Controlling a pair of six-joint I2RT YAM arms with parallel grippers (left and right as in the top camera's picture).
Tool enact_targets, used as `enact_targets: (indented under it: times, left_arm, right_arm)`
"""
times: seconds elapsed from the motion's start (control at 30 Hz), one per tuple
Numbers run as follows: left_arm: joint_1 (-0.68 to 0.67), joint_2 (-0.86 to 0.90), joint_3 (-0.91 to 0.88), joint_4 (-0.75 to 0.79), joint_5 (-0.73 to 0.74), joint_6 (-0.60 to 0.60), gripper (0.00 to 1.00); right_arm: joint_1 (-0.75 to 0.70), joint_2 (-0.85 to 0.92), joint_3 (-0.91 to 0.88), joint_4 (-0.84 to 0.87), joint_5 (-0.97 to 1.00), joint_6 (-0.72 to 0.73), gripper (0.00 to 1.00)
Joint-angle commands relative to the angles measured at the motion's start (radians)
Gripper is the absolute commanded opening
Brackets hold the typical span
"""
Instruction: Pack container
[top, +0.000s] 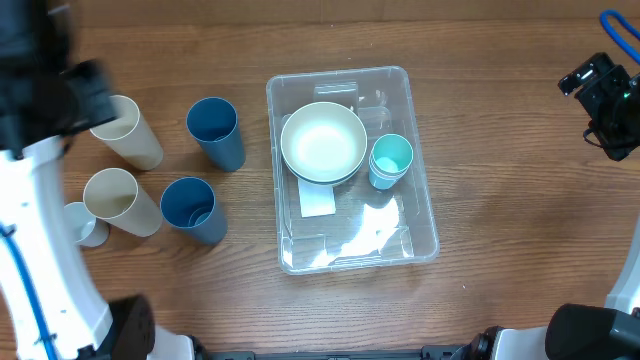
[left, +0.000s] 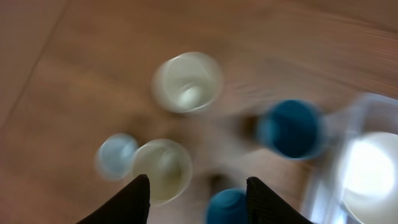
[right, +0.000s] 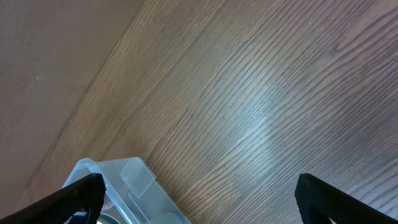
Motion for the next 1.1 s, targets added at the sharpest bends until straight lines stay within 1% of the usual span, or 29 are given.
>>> enact_targets:
  times: [0.0, 0.03, 0.07, 0.17, 0.23, 0.3, 0.43, 0.47, 0.53, 0.6, 0.7, 0.83, 0.93, 0.97, 1.03, 1.07]
  left_arm:
    - [0.279, -0.097, -0.266, -0.007, 0.021, -0.095, 0.46]
    - [0.351, -0.105, -0.347, 0.001, 0.008, -0.134, 0.46]
    - [0.403, -0.105, -0.410, 0.021, 0.011, -0.157, 0.50]
    - [0.548, -0.104, -0.645, 0.191, 0.104, -0.176, 0.71]
    - [0.618, -0.099, -0.794, 0.314, 0.137, -0.176, 0.71]
    - [0.645, -0.099, -0.895, 0.404, 0.152, -0.175, 0.73]
    - [0.650, -0.099, -1.067, 0.598, 0.171, -0.170, 0.80]
    - [0.648, -0.099, -1.102, 0.649, 0.200, -0.145, 0.79]
    - [0.642, -0.099, -1.147, 0.719, 0.236, -0.129, 0.73]
    - [0.641, -0.099, -1.174, 0.751, 0.231, -0.130, 0.65]
    - [0.641, -0.099, -1.223, 0.790, 0.225, -0.130, 0.58]
    - [0.640, -0.098, -1.308, 0.867, 0.172, -0.154, 0.56]
    - [0.640, -0.098, -1.348, 0.918, 0.180, -0.183, 0.50]
    - [0.640, -0.098, -1.349, 0.925, 0.181, -0.183, 0.41]
    - [0.640, -0.099, -1.342, 0.930, 0.184, -0.183, 0.20]
    - [0.640, -0.099, -1.334, 0.931, 0.188, -0.183, 0.04]
  right_arm:
    - [0.000, -0.008, 0.005, 0.003, 0.002, 0.005, 1.00]
    - [0.000, -0.008, 0.005, 0.003, 0.002, 0.005, 1.00]
    - [0.000, -0.008, 0.005, 0.003, 0.002, 0.005, 1.00]
    - [0.000, -0.008, 0.005, 0.003, 0.002, 0.005, 1.00]
    - [0.000, -0.008, 0.005, 0.003, 0.002, 0.005, 1.00]
    - [0.000, -0.008, 0.005, 0.003, 0.002, 0.005, 1.00]
    - [0.000, -0.008, 0.005, 0.003, 0.002, 0.005, 1.00]
    - [0.000, -0.008, 0.005, 0.003, 0.002, 0.005, 1.00]
    - [0.000, -0.008, 0.005, 0.003, 0.002, 0.005, 1.00]
    - [0.000, -0.008, 0.005, 0.003, 0.002, 0.005, 1.00]
    - [0.000, -0.008, 0.005, 0.003, 0.002, 0.005, 1.00]
    - [0.000, -0.008, 0.005, 0.003, 0.002, 0.005, 1.00]
    - [0.000, -0.008, 0.005, 0.003, 0.002, 0.005, 1.00]
    - [0.000, -0.008, 0.005, 0.003, 0.002, 0.005, 1.00]
    - [0.000, -0.008, 0.005, 0.003, 0.002, 0.005, 1.00]
    - [0.000, -0.008, 0.005, 0.003, 0.002, 0.005, 1.00]
